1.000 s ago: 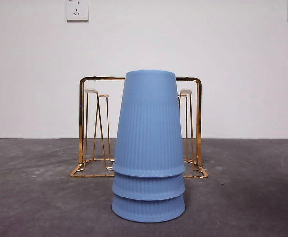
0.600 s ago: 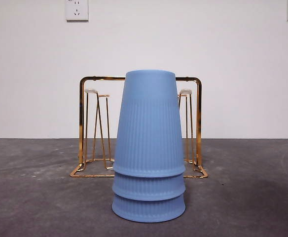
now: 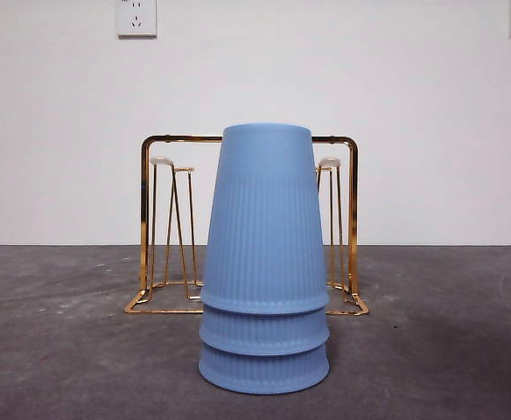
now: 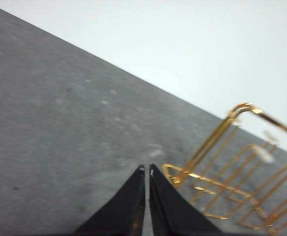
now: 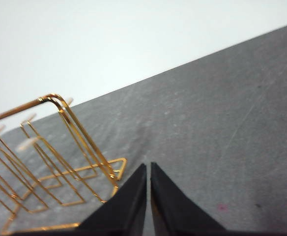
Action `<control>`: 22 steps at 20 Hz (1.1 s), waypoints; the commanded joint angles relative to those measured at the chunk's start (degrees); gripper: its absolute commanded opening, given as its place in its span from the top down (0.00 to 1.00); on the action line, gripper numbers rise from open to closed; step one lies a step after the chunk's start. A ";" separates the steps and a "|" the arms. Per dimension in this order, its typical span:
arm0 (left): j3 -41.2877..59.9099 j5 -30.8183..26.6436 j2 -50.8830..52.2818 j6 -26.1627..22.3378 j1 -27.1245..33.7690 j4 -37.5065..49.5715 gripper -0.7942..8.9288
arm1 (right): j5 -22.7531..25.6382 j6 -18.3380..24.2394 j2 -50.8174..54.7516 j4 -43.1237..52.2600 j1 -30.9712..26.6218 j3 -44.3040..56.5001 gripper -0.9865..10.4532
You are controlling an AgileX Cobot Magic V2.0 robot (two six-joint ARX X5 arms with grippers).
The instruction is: Pick the top cup and place it on cupholder, pick up the mid cup and place it on cupholder, last pick the bottom cup and place it on cupholder.
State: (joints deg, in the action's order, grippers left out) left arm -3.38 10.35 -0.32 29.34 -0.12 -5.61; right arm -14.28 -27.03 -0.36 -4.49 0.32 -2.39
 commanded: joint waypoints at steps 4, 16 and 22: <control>-7.63 0.33 -1.11 2.86 0.11 -3.34 0.91 | -0.31 -2.08 -1.03 -1.25 -0.07 -8.26 0.91; -28.28 9.40 -17.31 -8.96 0.11 -20.31 0.91 | -10.36 10.16 -18.45 -18.10 -0.04 -31.69 0.91; -38.01 17.20 -26.93 -19.74 -0.24 -31.65 0.91 | -17.05 19.87 -29.09 -33.07 0.09 -43.54 0.91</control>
State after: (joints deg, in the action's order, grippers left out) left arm -39.92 26.61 -26.26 15.18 -0.23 -36.32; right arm -30.30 -12.40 -28.05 -35.44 0.32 -43.97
